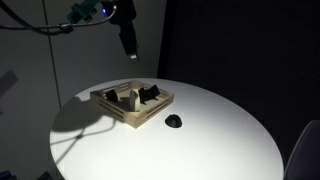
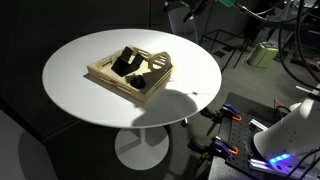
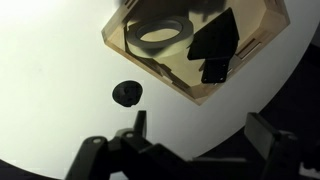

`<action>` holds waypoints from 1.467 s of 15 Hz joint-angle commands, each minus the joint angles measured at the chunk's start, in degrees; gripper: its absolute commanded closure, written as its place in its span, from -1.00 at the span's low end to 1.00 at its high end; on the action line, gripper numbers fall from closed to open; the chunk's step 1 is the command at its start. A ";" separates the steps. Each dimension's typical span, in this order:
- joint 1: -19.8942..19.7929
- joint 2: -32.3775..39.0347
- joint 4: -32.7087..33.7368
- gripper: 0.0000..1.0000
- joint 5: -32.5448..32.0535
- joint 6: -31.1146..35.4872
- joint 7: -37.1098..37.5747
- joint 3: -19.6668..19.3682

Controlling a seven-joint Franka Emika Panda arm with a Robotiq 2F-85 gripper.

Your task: Remove the cream white masking tape from the wooden tray and put it on the table in a vertical position

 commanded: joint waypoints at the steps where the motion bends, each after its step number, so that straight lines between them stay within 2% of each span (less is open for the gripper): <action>1: 0.60 -0.02 0.03 -1.00 -0.37 -0.05 0.34 -0.49; 9: 0.92 1.48 1.29 -1.00 -1.98 -0.88 0.71 0.71; 15: 1.76 4.08 4.03 -1.00 -3.26 -3.63 -1.86 -0.31; 18: 2.59 5.06 5.73 -1.00 -3.27 -6.92 -5.79 -1.40; 22: 5.20 5.72 7.96 -1.00 -0.37 -12.54 -16.67 -4.37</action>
